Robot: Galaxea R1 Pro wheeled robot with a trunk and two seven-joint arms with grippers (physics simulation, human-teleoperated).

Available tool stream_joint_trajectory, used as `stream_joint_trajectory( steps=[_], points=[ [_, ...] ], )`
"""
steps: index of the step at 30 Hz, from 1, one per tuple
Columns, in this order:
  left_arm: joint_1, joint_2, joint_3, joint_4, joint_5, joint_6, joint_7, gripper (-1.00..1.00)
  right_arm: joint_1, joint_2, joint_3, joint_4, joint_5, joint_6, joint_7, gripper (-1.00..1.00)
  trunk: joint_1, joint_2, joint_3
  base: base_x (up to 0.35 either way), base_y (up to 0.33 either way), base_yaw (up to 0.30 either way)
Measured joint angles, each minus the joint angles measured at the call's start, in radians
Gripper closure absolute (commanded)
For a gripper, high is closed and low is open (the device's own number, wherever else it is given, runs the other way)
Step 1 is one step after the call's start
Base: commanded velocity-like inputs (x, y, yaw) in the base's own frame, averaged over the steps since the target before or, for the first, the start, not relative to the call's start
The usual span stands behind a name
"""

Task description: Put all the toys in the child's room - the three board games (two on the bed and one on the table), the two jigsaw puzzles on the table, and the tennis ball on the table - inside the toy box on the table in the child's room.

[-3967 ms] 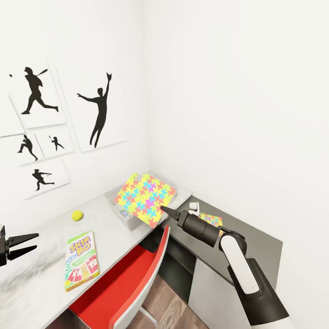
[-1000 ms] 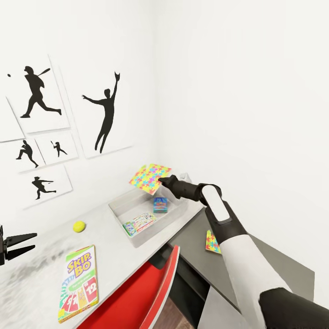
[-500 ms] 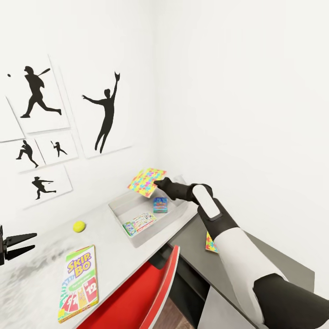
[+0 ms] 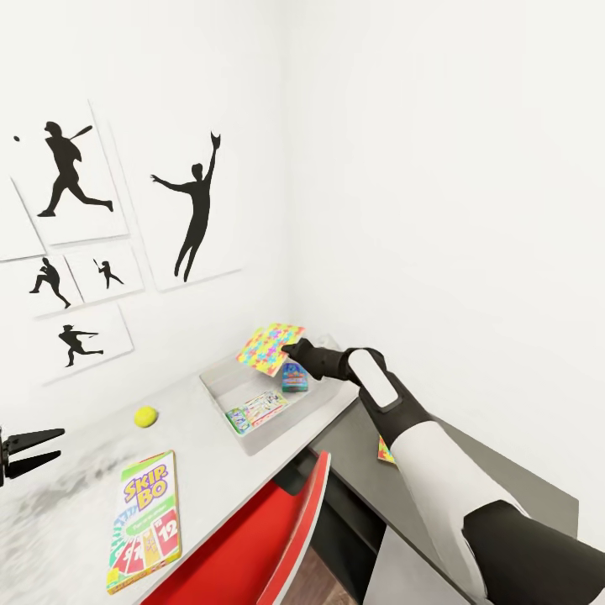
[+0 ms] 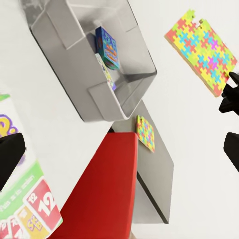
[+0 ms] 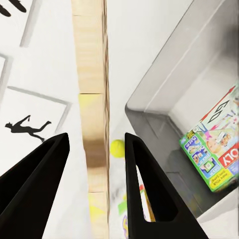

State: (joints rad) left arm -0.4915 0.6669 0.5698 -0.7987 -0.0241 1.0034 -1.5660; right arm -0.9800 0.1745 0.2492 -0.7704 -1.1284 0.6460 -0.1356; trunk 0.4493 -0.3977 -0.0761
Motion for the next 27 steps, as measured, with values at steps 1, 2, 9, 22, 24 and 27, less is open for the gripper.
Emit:
stream_joint_trajectory(
  steps=[1,2,9,22,24,27],
  points=[
    [0.000,0.005,0.000,0.001,0.000,0.000,0.000,-1.00,0.001,0.000,0.000,0.005,0.000,0.000,0.000,1.00,0.000,0.000,0.000,0.000,0.000,0.000],
    [0.000,0.012,0.000,0.003,0.001,0.000,0.000,-1.00,0.001,0.000,0.000,0.011,0.000,-0.001,0.000,1.00,0.000,0.000,0.000,0.000,0.000,0.000],
    [0.001,0.058,0.005,0.014,0.008,-0.001,0.000,-1.00,0.002,0.000,0.006,0.030,0.000,0.000,0.004,1.00,0.000,0.000,0.000,0.000,0.000,0.000],
    [0.003,0.074,0.007,0.044,0.019,-0.002,-0.001,-1.00,0.002,0.000,0.043,0.067,0.005,-0.002,0.008,1.00,0.000,0.000,0.000,0.000,0.000,0.000],
    [0.002,0.074,0.007,0.044,0.022,-0.002,-0.001,-1.00,0.002,0.000,0.049,0.068,0.005,-0.003,0.008,1.00,0.000,0.000,0.000,0.000,0.000,0.000],
    [0.002,0.074,0.007,0.044,0.024,-0.002,-0.001,-1.00,0.002,0.000,0.054,0.068,0.005,-0.004,0.010,1.00,0.000,0.000,0.000,0.000,0.000,0.000]
  ],
)
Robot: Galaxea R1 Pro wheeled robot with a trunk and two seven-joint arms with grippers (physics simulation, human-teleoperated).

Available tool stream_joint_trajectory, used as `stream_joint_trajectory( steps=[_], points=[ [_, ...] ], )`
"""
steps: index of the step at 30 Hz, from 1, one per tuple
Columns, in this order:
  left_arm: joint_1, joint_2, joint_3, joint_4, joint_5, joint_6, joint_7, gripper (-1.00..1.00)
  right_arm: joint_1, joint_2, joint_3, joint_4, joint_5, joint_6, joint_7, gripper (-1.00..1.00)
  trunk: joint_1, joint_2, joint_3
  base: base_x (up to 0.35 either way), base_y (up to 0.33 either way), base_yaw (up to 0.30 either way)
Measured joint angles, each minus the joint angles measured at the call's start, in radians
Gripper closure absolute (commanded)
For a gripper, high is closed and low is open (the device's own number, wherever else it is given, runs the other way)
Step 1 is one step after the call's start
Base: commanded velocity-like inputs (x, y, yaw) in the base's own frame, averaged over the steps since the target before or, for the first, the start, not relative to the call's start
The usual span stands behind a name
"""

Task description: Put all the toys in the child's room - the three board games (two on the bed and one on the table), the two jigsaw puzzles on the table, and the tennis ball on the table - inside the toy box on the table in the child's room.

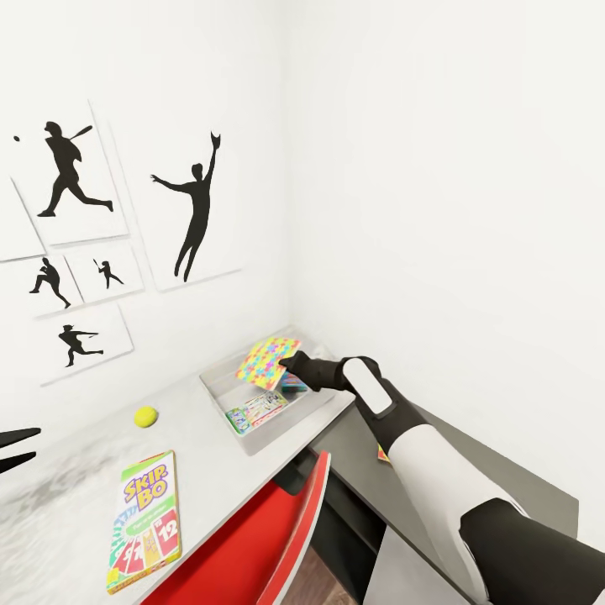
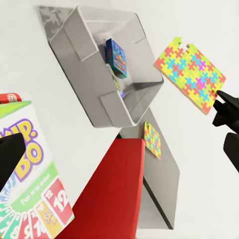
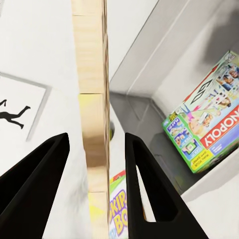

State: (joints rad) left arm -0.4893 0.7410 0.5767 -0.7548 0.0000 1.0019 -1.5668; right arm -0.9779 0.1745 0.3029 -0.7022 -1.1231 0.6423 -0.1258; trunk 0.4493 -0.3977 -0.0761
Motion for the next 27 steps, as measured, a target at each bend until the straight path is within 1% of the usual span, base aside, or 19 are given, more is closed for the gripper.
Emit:
stream_joint_trajectory(
  steps=[3,8,11,13,16,23,25,27],
  points=[
    [0.001,0.000,0.000,0.000,0.006,0.000,0.000,-1.00,0.000,0.000,0.002,0.000,0.000,0.000,0.003,1.00,0.000,0.000,0.000,0.000,0.000,0.000],
    [0.008,0.001,0.000,0.002,0.060,-0.017,0.001,-1.00,0.000,0.000,0.006,0.000,-0.001,0.001,0.006,1.00,0.000,0.000,0.000,0.000,0.000,0.000],
    [0.018,0.002,0.000,0.003,0.086,-0.022,0.001,-1.00,0.000,0.000,0.019,-0.001,-0.001,0.000,0.006,1.00,0.000,0.000,0.000,0.000,0.000,0.000],
    [0.022,0.002,0.000,0.003,0.095,-0.023,0.001,-1.00,-0.001,0.000,0.027,-0.001,0.000,-0.001,0.006,1.00,0.000,0.000,0.000,0.000,0.000,0.000],
    [0.026,0.001,0.000,0.003,0.102,-0.025,0.001,-1.00,-0.001,0.000,0.034,-0.001,0.001,-0.001,0.006,1.00,0.000,0.000,0.000,0.000,0.000,0.000],
    [0.027,0.001,0.000,0.003,0.105,-0.026,0.001,-1.00,-0.001,0.000,0.038,-0.003,0.003,-0.006,0.006,1.00,0.000,0.000,0.000,0.000,0.000,0.000],
    [0.027,0.001,0.000,0.003,0.105,-0.027,0.001,-1.00,-0.001,0.000,0.039,-0.003,0.003,-0.032,0.005,1.00,0.000,0.000,0.000,0.000,0.000,0.000],
    [0.027,0.001,0.000,0.003,0.105,-0.027,0.001,-1.00,0.000,0.000,0.053,-0.006,0.002,-0.063,0.006,1.00,0.000,0.000,0.000,0.000,0.000,0.000]
  ],
)
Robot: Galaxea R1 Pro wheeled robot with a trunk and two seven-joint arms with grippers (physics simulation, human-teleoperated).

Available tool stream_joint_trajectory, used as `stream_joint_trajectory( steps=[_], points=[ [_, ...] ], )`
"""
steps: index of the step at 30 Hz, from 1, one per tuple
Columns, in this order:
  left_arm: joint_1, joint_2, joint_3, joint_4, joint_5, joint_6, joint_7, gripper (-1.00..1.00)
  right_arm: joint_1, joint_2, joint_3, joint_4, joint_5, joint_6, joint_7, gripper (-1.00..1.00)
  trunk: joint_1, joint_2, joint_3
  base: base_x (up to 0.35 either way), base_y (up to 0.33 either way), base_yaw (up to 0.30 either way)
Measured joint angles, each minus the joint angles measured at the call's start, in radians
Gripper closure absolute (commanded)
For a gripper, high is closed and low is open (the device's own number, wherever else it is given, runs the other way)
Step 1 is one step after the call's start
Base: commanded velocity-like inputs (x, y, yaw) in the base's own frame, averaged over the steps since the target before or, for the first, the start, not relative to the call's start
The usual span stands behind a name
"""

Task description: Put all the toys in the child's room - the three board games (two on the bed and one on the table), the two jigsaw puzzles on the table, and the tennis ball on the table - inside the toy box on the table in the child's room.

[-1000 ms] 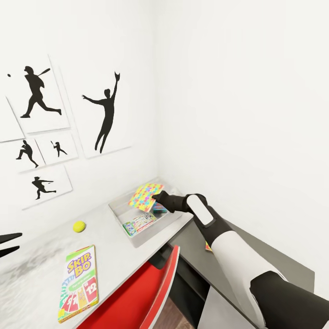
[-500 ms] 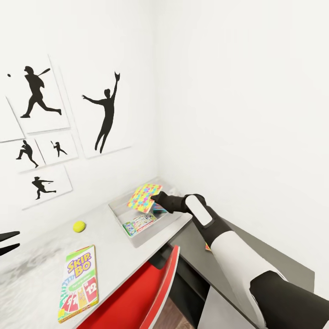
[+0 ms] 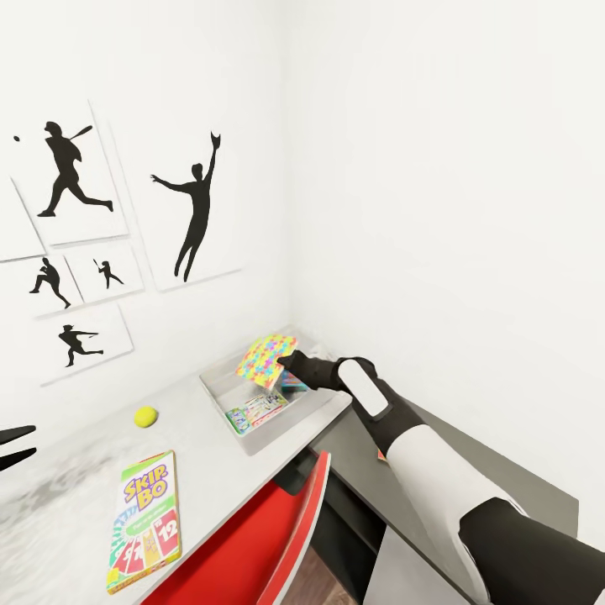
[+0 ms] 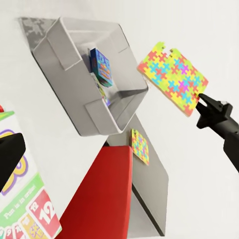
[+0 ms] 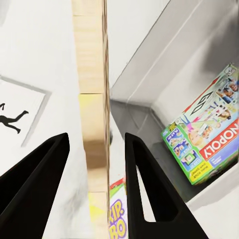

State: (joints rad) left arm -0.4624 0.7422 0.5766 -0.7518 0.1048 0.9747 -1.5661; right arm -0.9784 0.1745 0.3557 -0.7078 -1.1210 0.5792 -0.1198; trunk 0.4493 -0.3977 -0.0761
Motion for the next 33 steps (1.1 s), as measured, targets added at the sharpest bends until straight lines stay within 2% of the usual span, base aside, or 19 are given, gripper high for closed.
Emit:
stream_joint_trajectory(
  steps=[4,6,10,18,33],
  points=[
    [0.000,0.000,0.000,0.000,0.001,0.000,0.000,-1.00,-0.001,0.000,0.103,-0.005,-0.002,-0.079,0.012,1.00,0.000,0.000,0.000,0.000,0.000,0.000],
    [0.000,0.000,0.000,0.000,0.001,0.000,0.000,-1.00,-0.001,0.000,0.130,-0.006,-0.002,-0.105,0.017,1.00,0.000,0.000,0.000,0.000,0.000,0.000],
    [0.001,-0.003,0.022,0.015,0.017,0.001,0.000,-1.00,0.004,0.000,0.122,-0.029,0.000,-0.096,0.002,1.00,0.000,0.000,0.000,0.000,0.000,0.000],
    [0.000,-0.003,0.028,0.011,0.009,0.001,0.000,-1.00,0.004,0.000,0.124,-0.005,-0.002,-0.117,0.042,1.00,0.000,0.000,0.000,0.000,0.000,0.000],
    [0.000,-0.002,0.029,0.011,0.009,0.001,0.000,-1.00,0.004,0.000,0.121,-0.005,-0.006,-0.114,0.049,1.00,0.000,0.000,-0.003,0.000,0.000,0.000]
  ],
)
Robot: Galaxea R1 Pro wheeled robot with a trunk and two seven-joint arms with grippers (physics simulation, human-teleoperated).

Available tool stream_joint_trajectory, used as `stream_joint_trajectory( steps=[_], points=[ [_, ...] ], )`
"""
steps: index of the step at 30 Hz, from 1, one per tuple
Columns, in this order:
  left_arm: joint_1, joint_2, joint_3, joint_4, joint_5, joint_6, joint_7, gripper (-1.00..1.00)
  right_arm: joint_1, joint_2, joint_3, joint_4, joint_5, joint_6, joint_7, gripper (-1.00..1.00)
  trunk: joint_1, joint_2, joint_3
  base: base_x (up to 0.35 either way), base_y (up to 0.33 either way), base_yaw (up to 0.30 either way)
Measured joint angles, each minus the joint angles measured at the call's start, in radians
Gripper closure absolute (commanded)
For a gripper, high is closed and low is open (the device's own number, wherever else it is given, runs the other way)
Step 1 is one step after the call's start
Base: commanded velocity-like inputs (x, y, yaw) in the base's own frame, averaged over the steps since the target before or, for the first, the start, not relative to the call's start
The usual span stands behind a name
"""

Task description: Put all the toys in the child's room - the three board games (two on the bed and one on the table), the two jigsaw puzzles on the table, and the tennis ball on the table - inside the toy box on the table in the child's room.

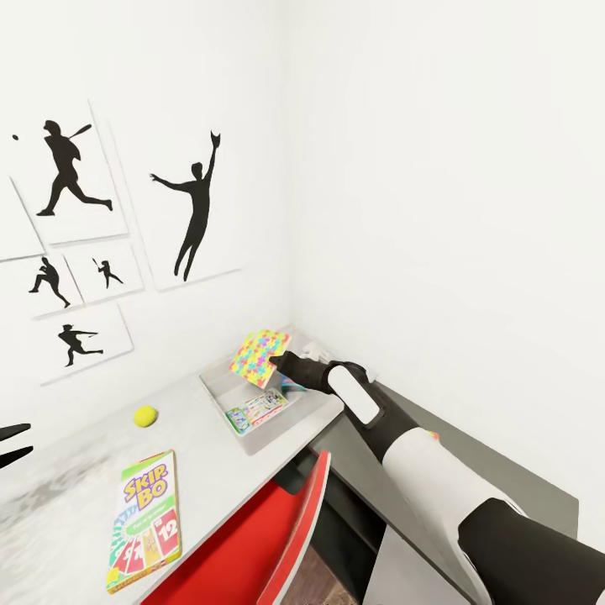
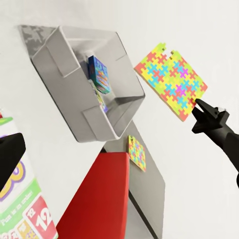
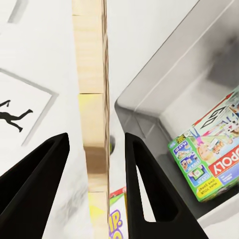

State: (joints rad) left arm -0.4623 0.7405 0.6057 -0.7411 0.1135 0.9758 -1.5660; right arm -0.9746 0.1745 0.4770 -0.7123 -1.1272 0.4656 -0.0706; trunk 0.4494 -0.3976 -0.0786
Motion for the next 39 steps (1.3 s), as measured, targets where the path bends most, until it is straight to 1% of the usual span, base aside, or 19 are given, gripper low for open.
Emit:
stream_joint_trajectory(
  steps=[7,10,12,16,20,21,24,26,30,33,39],
  points=[
    [0.000,0.002,0.000,0.000,0.000,0.000,0.000,-1.00,0.000,0.000,-0.006,0.000,-0.005,0.016,-0.001,1.00,0.000,0.000,-0.010,0.000,0.000,0.000],
    [0.000,0.002,0.000,0.000,0.001,0.000,0.000,-1.00,0.000,0.000,-0.023,0.000,-0.006,0.038,-0.002,1.00,0.000,0.000,-0.015,0.000,0.000,0.000],
    [0.000,0.005,0.001,0.000,0.001,0.000,0.000,-1.00,-0.001,0.000,-0.051,0.000,-0.006,0.067,-0.004,1.00,0.000,0.000,-0.018,0.000,0.000,0.000],
    [0.000,0.014,0.004,0.000,0.001,0.000,0.000,-1.00,-0.007,0.000,-0.084,0.000,-0.006,0.105,-0.007,1.00,0.000,0.000,-0.025,0.000,0.000,0.000],
    [-0.004,0.019,0.010,-0.004,0.000,0.005,0.000,-1.00,-0.013,0.000,-0.103,0.000,-0.005,0.127,-0.010,1.00,0.000,0.000,-0.031,0.000,0.000,0.000],
    [-0.009,0.025,0.011,-0.010,0.001,0.010,0.000,-1.00,-0.014,0.000,-0.105,0.000,-0.005,0.130,-0.012,1.00,0.000,0.000,-0.033,0.000,0.000,0.000],
    [-0.028,0.057,0.011,-0.022,0.001,0.040,0.000,-1.00,-0.015,0.000,-0.108,0.000,-0.006,0.135,-0.014,1.00,0.000,0.000,-0.038,0.000,0.000,0.000],
    [-0.041,0.064,0.009,-0.037,0.001,0.049,0.000,-1.00,-0.015,0.000,-0.109,0.000,-0.007,0.137,-0.015,1.00,0.000,0.000,-0.041,0.000,0.000,0.006],
    [-0.063,0.067,-0.002,-0.141,0.002,0.059,0.000,-1.00,-0.015,0.000,-0.110,0.000,-0.010,0.155,-0.017,1.00,0.000,0.000,-0.048,0.000,0.000,0.048],
    [-0.067,0.066,-0.011,-0.185,0.002,0.061,0.000,-1.00,-0.015,0.000,-0.113,0.000,-0.011,0.164,-0.019,1.00,0.000,0.000,-0.052,0.000,0.000,0.069],
    [-0.069,0.063,-0.016,-0.201,0.002,0.061,0.000,-1.00,-0.015,0.000,-0.117,0.000,-0.013,0.169,-0.021,1.00,0.000,0.000,-0.062,0.000,0.000,0.079]
  ],
)
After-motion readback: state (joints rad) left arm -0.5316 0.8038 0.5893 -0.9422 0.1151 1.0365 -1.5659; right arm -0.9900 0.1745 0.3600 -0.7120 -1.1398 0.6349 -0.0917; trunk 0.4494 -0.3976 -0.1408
